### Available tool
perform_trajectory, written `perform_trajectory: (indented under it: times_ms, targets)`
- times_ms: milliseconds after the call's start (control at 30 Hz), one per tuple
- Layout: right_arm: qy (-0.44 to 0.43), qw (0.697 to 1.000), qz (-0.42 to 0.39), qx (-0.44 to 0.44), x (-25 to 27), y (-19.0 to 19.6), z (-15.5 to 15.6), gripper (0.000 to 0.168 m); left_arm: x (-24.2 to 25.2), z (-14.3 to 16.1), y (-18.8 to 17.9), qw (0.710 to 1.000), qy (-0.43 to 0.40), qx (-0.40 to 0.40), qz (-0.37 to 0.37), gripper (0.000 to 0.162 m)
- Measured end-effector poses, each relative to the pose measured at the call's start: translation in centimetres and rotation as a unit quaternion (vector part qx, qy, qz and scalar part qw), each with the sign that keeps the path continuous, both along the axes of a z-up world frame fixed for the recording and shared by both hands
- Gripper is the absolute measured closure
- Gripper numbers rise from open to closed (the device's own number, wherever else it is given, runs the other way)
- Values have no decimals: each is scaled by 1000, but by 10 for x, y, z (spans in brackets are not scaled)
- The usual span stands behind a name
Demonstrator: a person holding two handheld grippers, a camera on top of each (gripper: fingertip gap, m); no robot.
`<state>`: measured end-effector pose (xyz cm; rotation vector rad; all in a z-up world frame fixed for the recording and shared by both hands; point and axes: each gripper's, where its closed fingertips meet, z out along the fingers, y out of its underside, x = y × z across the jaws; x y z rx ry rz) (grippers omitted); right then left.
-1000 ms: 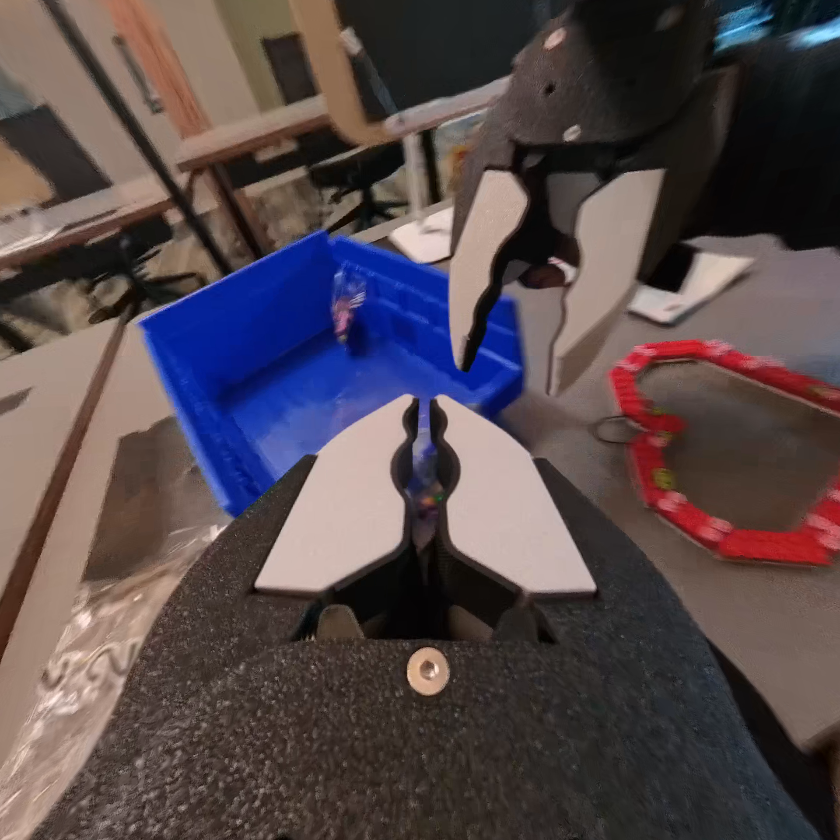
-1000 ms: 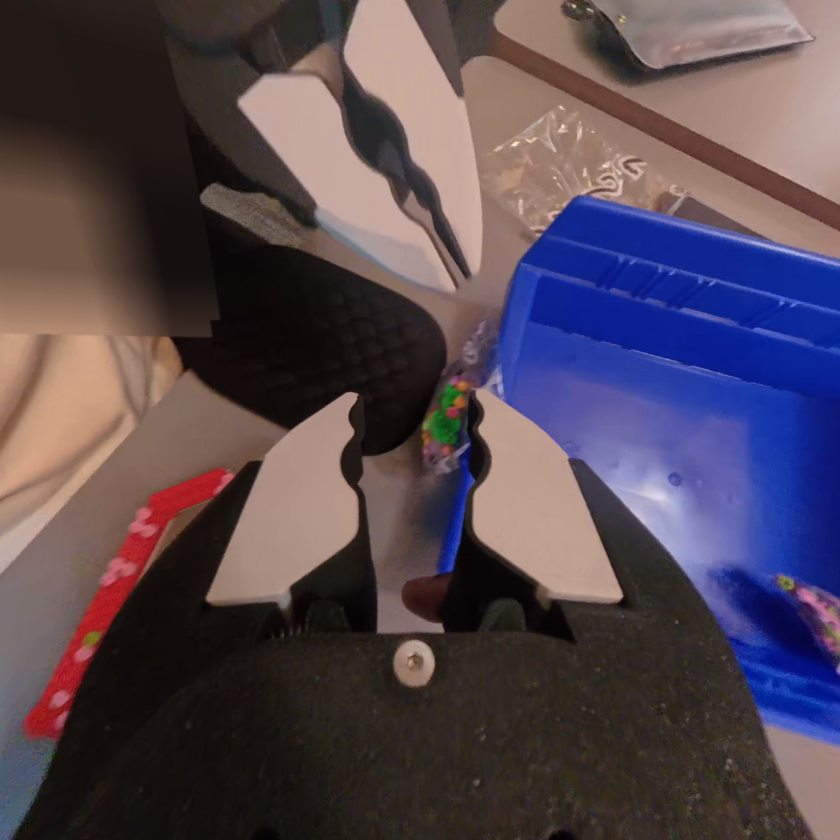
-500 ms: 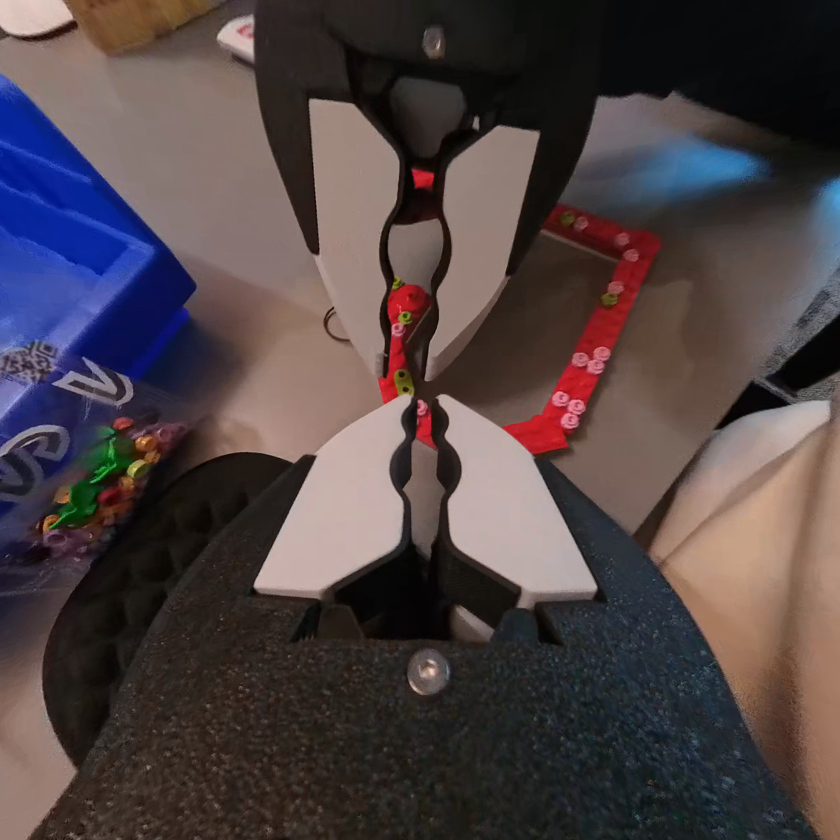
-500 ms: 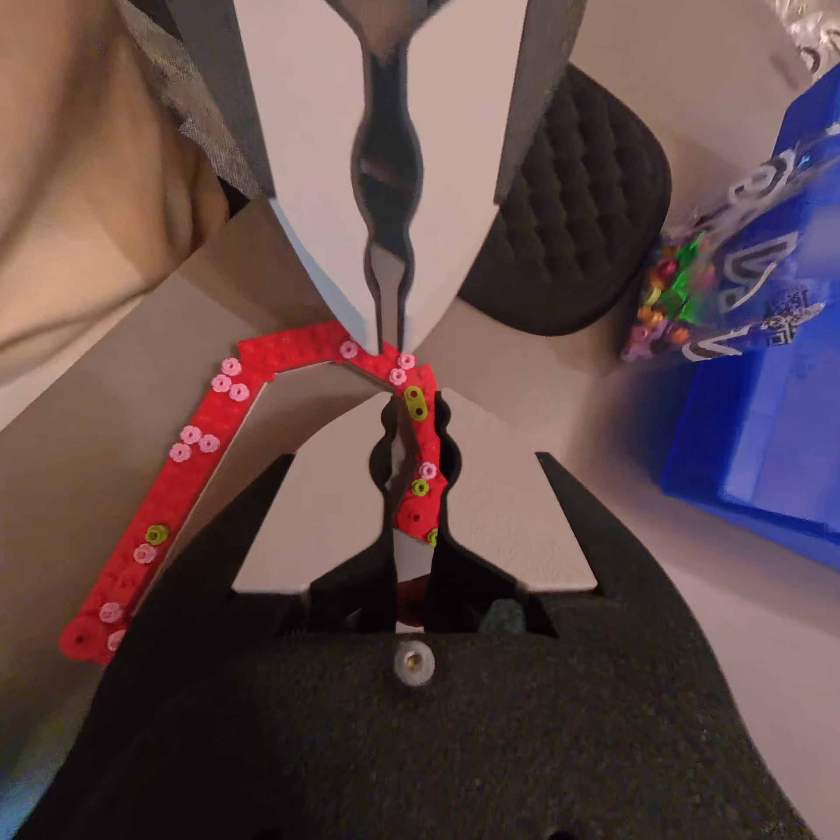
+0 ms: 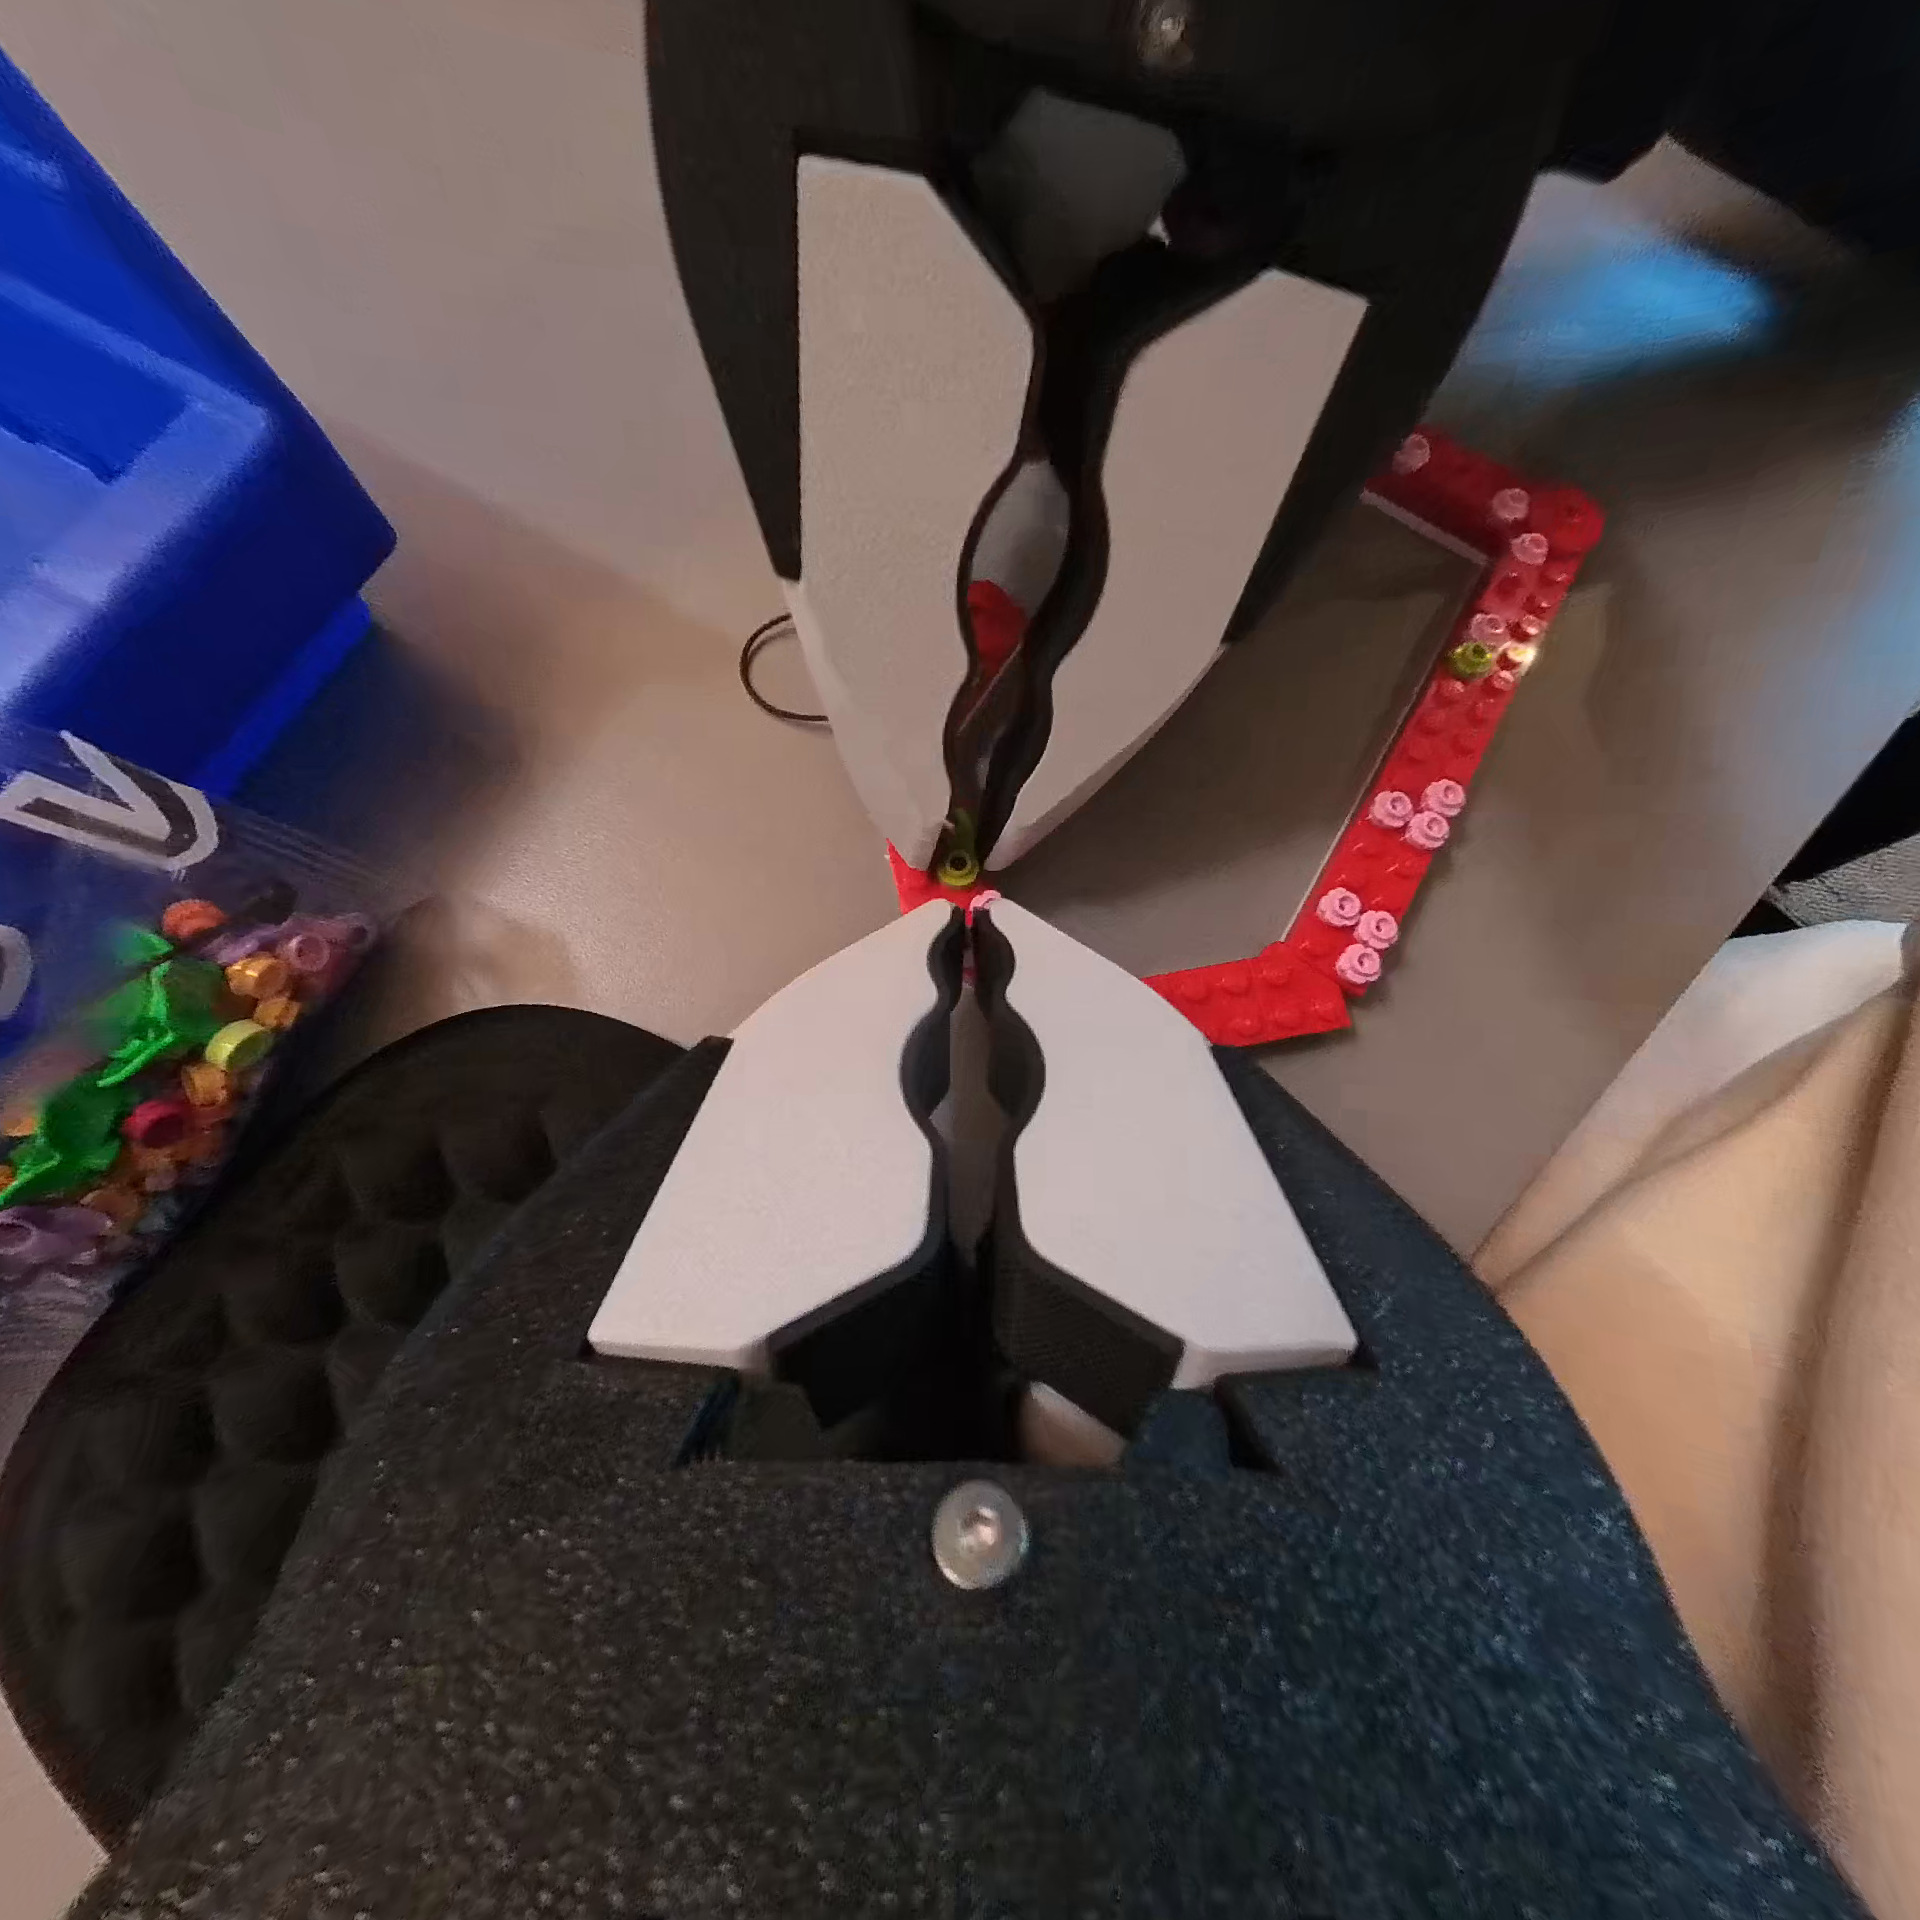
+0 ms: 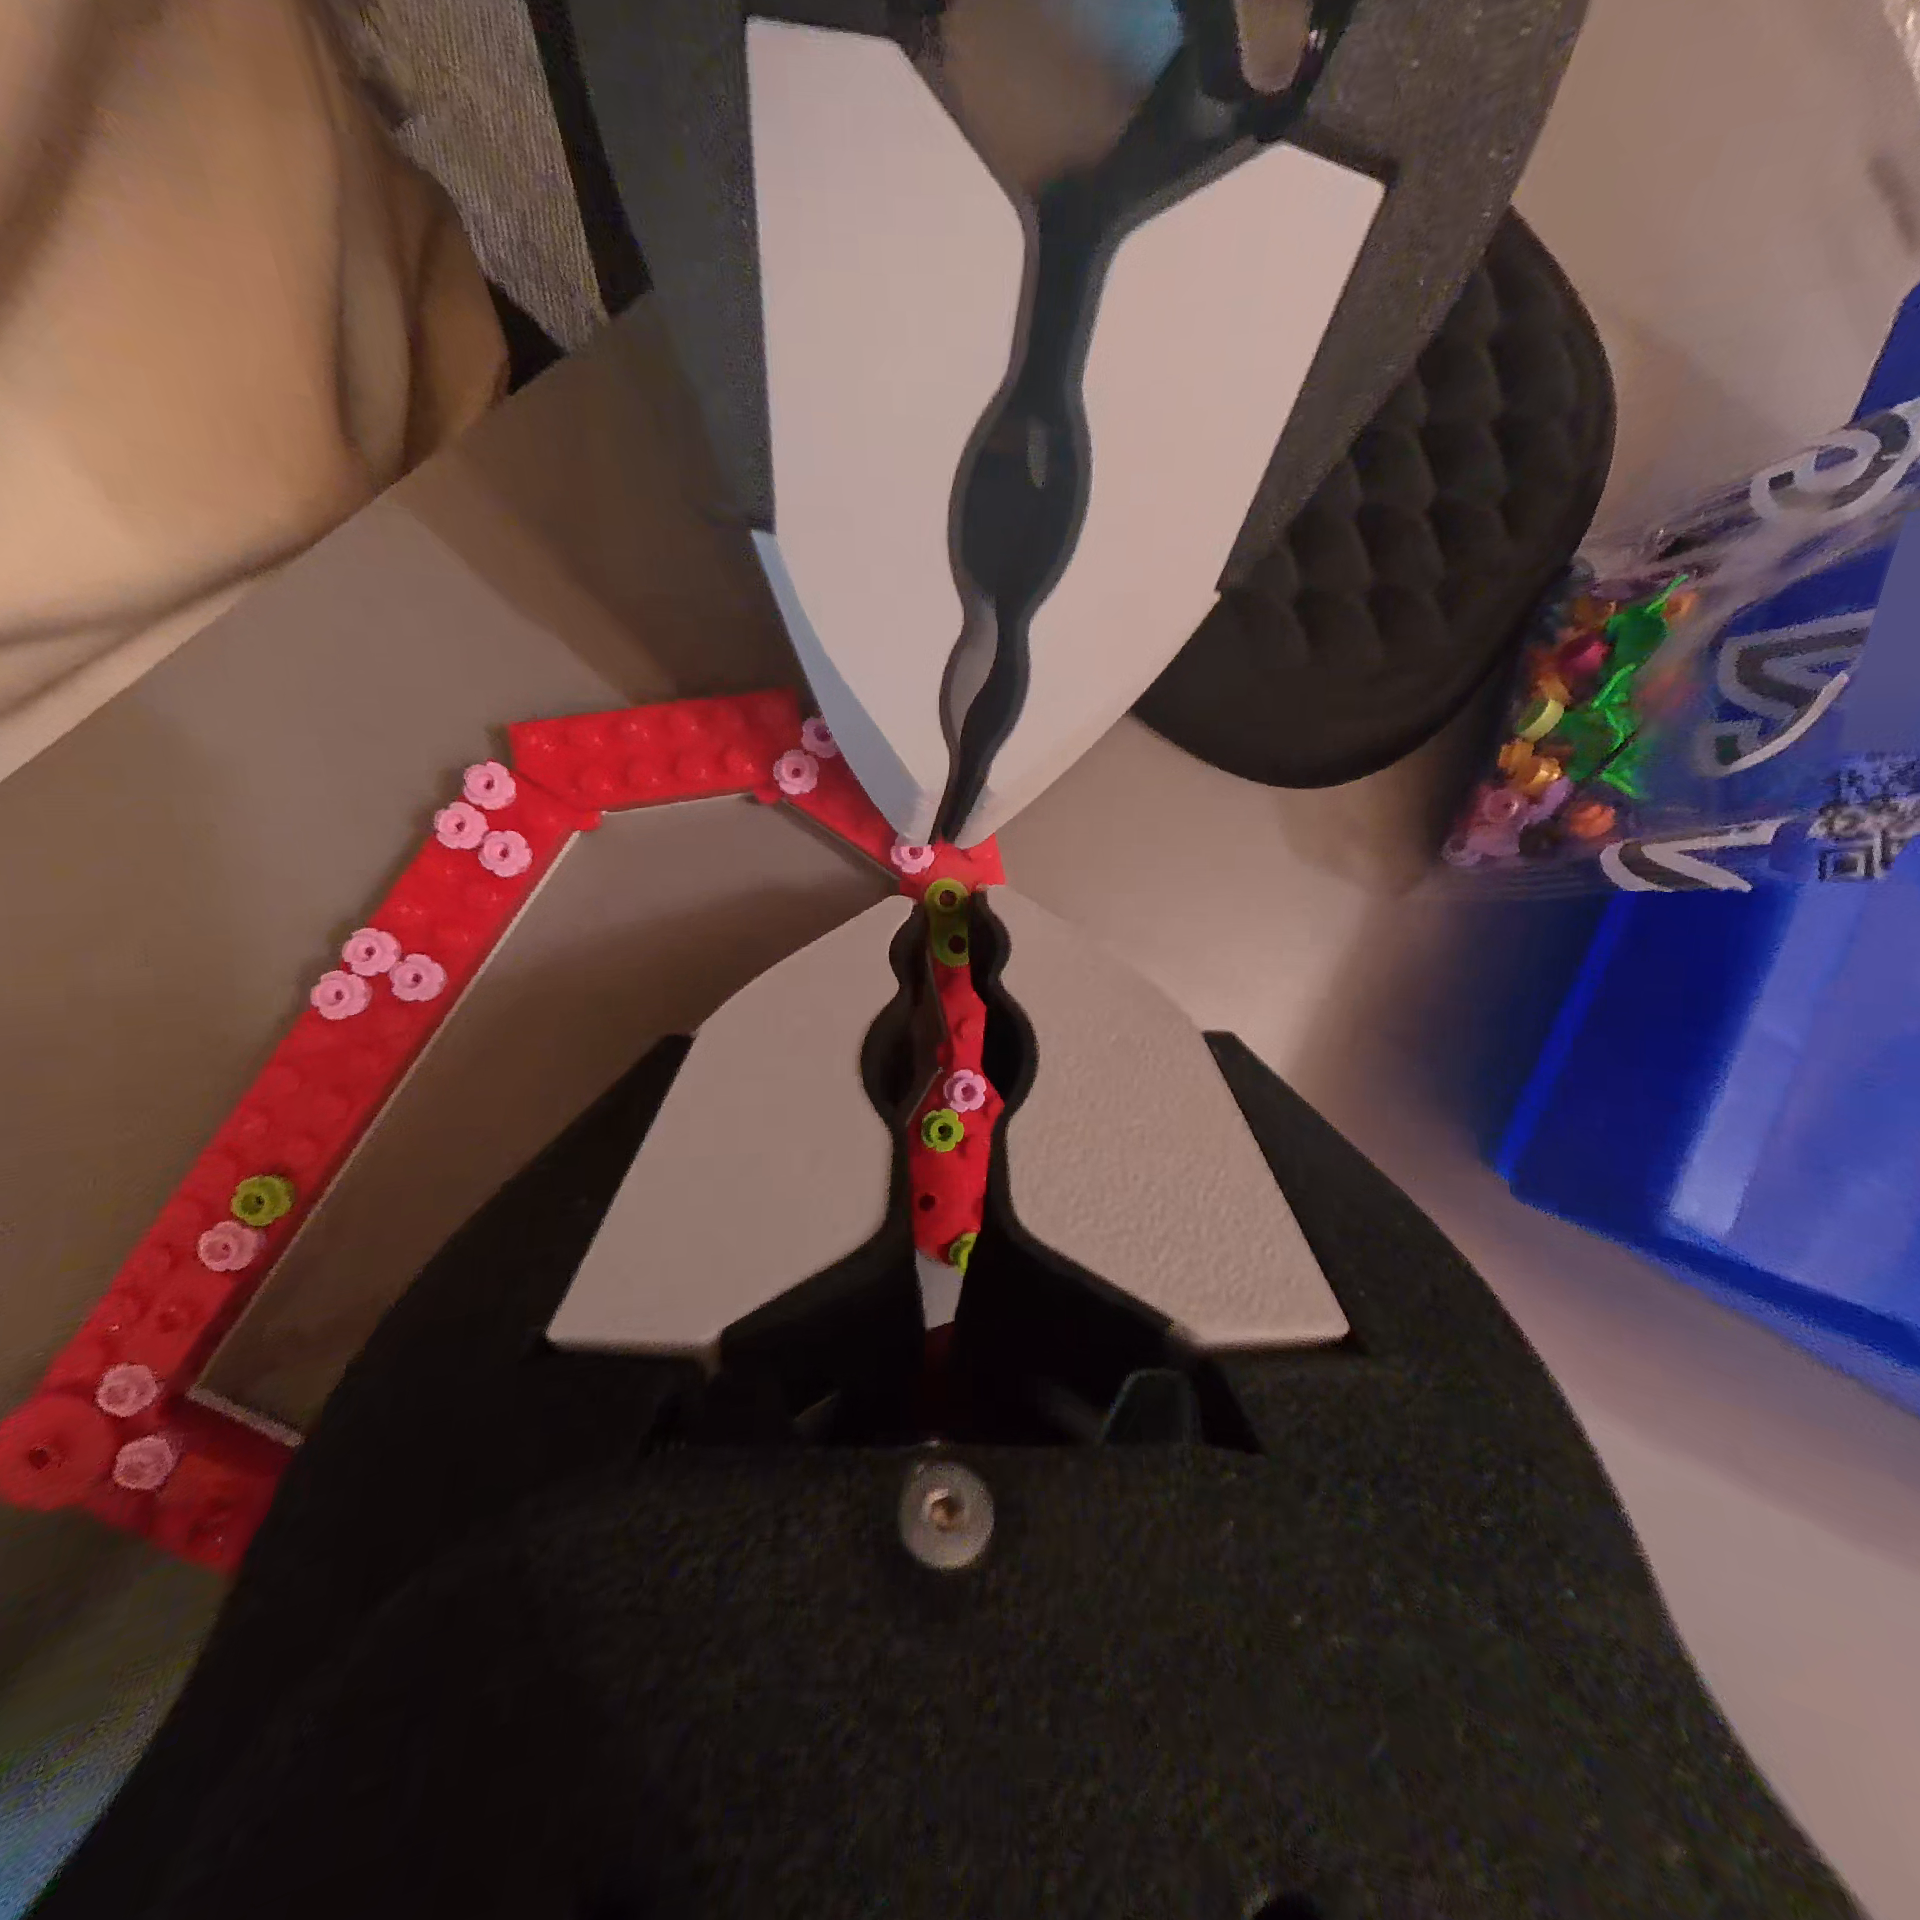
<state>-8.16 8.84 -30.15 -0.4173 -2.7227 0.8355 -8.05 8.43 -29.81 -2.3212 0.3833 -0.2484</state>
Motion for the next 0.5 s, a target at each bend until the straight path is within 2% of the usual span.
perform_trajectory:
  times_ms: [133, 333, 400, 433, 500]
  targets:
    - [-19, 994, -34, -100, 0, 2, 2, 163, -1, 0, 2, 1000, 24, 11, 2, 160]
    - [-34, 986, -33, -160, 3, 1, 8, 168, -1, 0, 2, 1000, 9, 7, 4, 160]
    - [-6, 958, -20, -285, 2, -8, 54, 168, -1, 0, 2, 1000, 13, 8, 3, 160]
    - [9, 968, -28, -248, -1, 0, 55, 168, -1, 0, 3, 1000, 12, 10, 4, 160]
    - [8, 993, -28, -111, 1, 15, 34, 168, -1, 0, 3, 1000, 3, 10, 5, 160]
